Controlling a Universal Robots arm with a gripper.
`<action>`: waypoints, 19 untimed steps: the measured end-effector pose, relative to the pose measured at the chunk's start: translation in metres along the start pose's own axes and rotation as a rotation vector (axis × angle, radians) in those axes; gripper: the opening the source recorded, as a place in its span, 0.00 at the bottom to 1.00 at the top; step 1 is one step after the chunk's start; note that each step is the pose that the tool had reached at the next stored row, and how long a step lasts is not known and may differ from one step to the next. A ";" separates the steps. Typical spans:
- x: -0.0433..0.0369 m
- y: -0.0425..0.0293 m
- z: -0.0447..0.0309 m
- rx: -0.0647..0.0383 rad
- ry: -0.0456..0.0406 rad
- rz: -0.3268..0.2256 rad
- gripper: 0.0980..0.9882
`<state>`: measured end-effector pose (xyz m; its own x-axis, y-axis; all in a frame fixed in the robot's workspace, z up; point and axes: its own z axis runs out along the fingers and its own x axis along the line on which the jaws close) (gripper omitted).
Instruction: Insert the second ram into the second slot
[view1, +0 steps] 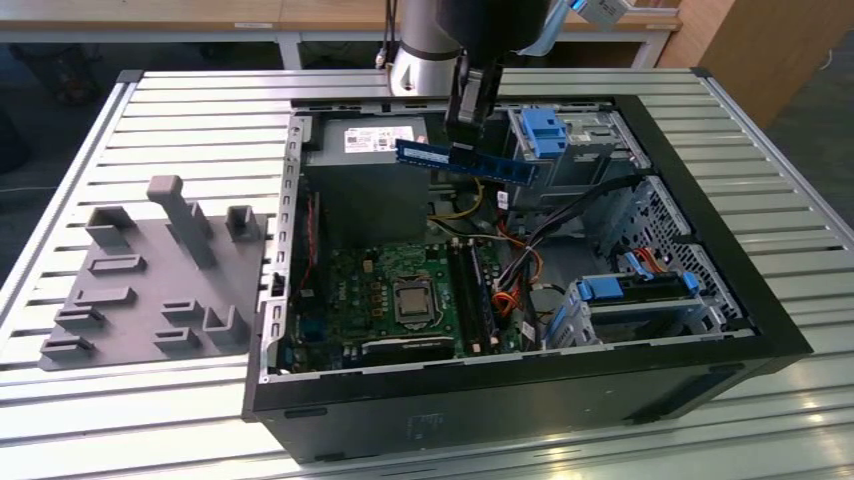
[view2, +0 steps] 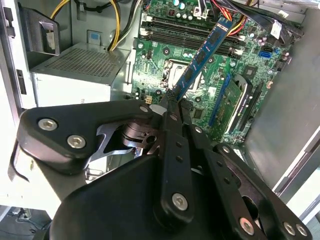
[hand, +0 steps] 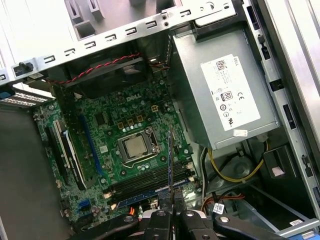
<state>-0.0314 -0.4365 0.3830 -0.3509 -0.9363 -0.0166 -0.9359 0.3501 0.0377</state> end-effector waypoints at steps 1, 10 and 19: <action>0.0000 0.0000 0.0000 0.000 0.0000 0.001 0.04; 0.0000 0.0000 0.0000 0.000 -0.0006 0.016 0.04; 0.0000 0.0000 0.0000 0.001 -0.0013 0.035 0.04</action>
<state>-0.0314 -0.4365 0.3830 -0.3832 -0.9235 -0.0166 -0.9232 0.3824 0.0377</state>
